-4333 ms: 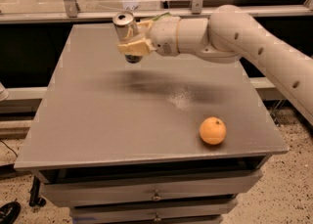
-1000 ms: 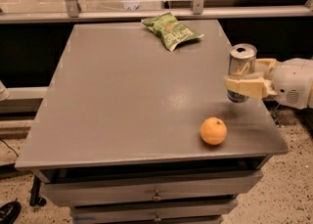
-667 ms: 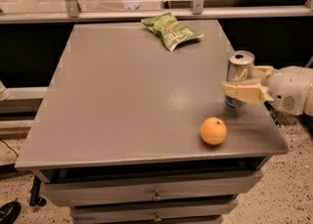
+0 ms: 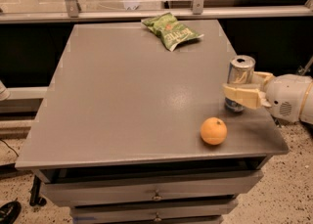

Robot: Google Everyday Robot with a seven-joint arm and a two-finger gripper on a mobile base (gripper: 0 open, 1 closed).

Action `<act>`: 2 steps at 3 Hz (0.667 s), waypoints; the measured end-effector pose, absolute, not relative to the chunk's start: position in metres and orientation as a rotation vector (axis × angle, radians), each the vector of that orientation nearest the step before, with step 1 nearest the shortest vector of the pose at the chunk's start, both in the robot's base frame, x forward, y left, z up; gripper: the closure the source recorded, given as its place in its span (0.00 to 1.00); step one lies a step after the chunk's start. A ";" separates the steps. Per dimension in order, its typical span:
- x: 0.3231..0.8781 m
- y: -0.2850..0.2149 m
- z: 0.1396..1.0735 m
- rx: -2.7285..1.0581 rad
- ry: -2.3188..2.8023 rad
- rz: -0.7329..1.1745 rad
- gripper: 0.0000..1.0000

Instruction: Move redbull can near orange

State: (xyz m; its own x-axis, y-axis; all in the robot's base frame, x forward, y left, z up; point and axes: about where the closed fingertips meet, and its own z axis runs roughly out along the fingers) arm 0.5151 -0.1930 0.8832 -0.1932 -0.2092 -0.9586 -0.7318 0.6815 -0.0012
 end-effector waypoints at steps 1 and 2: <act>0.516 -0.192 0.879 -0.734 1.757 0.574 0.13; 0.514 -0.192 0.876 -0.715 1.770 0.580 0.00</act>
Offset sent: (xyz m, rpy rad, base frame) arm -0.0028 -0.0033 -0.0123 0.0320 0.0526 -0.0473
